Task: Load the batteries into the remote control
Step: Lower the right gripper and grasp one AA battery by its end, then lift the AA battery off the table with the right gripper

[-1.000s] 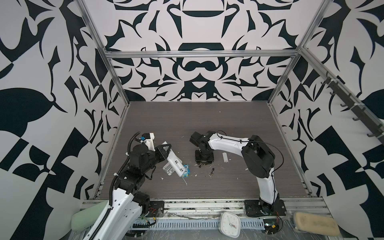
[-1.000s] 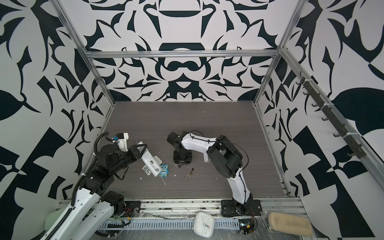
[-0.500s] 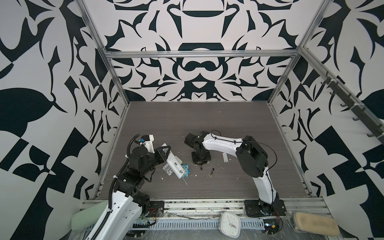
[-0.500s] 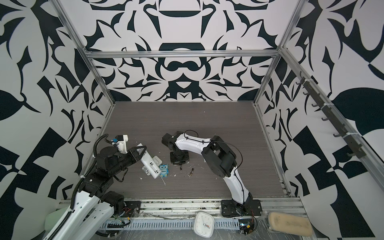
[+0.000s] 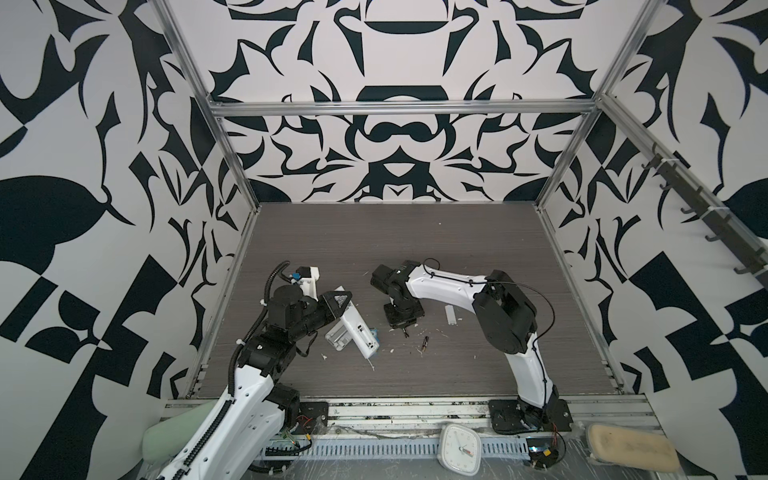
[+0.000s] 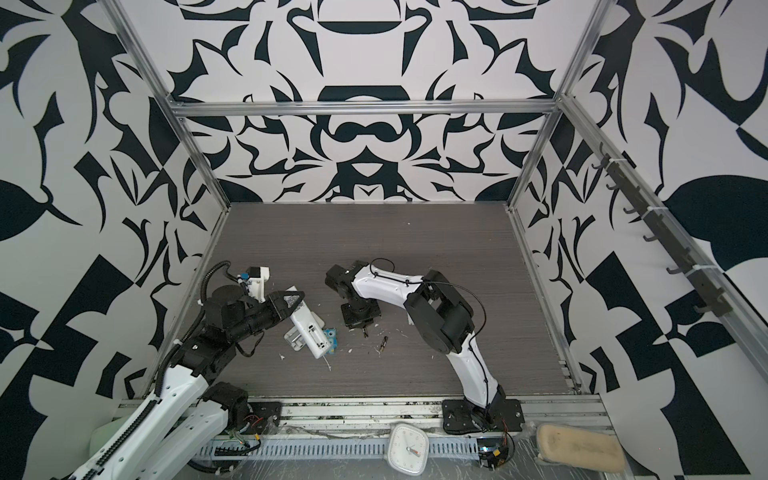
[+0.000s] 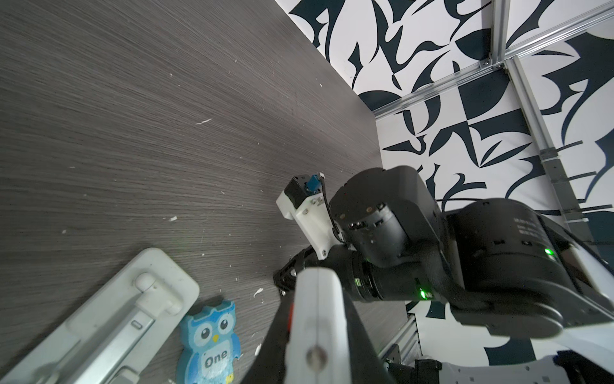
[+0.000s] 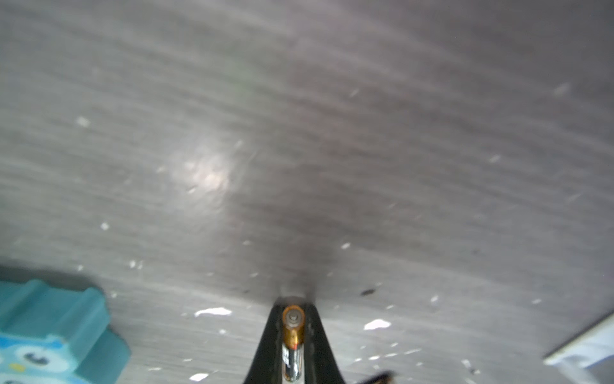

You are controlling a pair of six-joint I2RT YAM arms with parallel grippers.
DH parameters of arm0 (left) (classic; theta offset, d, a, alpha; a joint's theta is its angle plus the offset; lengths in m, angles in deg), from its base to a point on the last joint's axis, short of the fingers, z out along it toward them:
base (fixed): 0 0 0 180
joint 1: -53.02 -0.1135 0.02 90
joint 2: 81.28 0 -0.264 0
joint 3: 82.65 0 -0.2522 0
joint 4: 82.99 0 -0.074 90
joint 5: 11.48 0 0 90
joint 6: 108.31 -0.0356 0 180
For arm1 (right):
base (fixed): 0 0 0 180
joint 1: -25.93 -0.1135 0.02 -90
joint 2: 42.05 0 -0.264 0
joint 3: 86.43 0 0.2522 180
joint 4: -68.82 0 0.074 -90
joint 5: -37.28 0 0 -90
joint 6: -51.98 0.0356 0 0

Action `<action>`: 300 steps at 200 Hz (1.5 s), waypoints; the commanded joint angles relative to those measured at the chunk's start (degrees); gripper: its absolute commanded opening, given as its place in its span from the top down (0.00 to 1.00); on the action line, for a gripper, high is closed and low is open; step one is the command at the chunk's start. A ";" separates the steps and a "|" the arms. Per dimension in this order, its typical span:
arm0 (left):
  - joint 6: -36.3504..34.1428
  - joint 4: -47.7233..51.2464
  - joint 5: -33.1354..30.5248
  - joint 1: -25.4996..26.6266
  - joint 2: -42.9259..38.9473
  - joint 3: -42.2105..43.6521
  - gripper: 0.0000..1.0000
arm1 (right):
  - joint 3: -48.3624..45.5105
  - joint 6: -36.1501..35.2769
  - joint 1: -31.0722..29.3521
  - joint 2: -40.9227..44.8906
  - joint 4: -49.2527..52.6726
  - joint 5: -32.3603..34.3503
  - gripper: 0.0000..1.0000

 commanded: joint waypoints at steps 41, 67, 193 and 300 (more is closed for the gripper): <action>2.68 -5.37 0.36 3.35 4.11 -4.44 1.00 | -2.36 -11.47 6.65 3.64 -2.63 5.52 1.00; 2.64 -8.68 -3.83 8.16 7.55 -6.72 1.00 | -0.79 -16.47 6.96 2.23 -2.36 9.16 1.00; 2.46 -18.03 -4.50 13.00 19.74 -11.55 1.00 | -7.72 -21.98 10.25 5.80 -4.95 0.61 0.83; 1.30 -11.22 -6.83 12.20 16.27 -12.05 1.00 | -3.07 -25.47 10.86 3.24 -3.10 1.68 0.70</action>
